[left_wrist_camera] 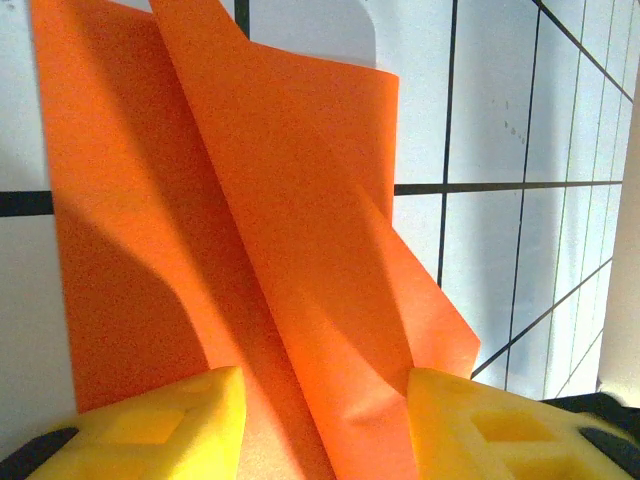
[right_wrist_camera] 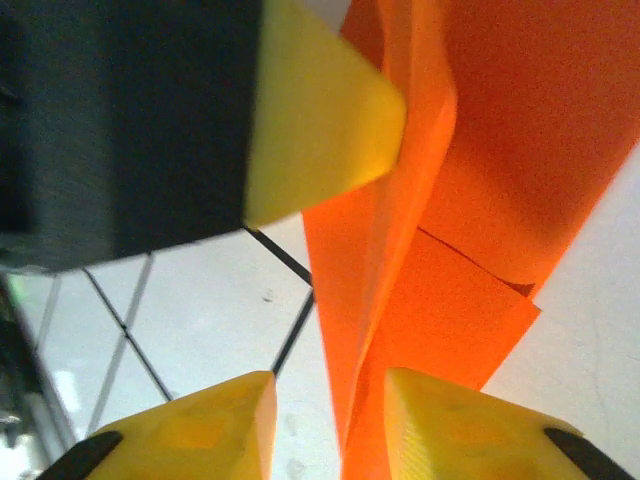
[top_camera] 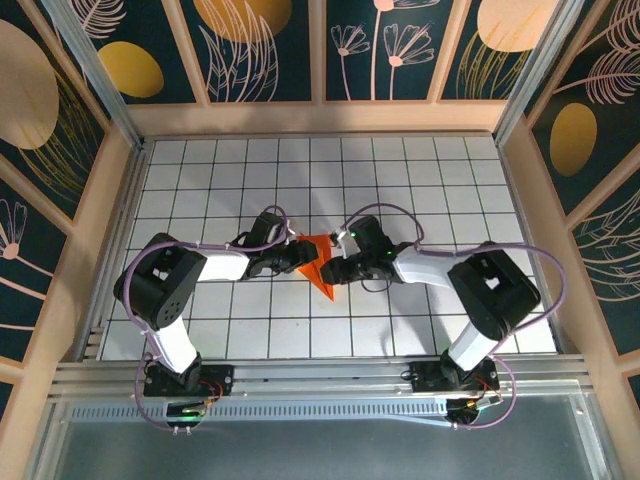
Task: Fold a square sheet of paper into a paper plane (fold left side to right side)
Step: Fourth fold the wing at the center of the table.
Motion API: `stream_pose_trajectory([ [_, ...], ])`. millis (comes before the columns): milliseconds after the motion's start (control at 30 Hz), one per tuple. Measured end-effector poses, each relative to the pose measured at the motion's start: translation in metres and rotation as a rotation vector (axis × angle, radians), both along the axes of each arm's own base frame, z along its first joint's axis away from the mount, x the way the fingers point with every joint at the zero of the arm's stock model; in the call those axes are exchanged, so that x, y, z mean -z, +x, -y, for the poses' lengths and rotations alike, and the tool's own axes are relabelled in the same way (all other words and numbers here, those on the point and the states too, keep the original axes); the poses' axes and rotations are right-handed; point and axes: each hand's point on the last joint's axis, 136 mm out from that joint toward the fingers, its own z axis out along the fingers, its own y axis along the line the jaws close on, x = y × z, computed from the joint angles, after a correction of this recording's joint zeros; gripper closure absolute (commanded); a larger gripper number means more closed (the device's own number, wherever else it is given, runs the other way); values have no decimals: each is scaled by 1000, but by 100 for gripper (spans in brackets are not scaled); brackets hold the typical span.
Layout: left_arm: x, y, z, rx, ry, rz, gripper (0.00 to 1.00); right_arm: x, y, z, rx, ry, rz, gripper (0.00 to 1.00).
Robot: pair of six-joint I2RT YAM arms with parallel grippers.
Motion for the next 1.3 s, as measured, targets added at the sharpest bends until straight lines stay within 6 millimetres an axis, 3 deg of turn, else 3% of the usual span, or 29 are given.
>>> stream_pose_trajectory([
  [133, 0, 0, 0, -1, 1, 1, 53, -20, 13, 7, 26, 68, 25, 57],
  [267, 0, 0, 0, -2, 2, 2, 53, -23, 19, 7, 34, 100, 16, 58],
  [533, 0, 0, 0, -3, 4, 3, 54, 2, 16, 2, 28, 101, -70, 60],
  [933, 0, 0, 0, -3, 4, 3, 53, 12, 22, -5, 28, 104, -88, 69],
  [1300, 0, 0, 0, -3, 4, 3, 54, 16, 23, -5, 40, 102, -97, 88],
])
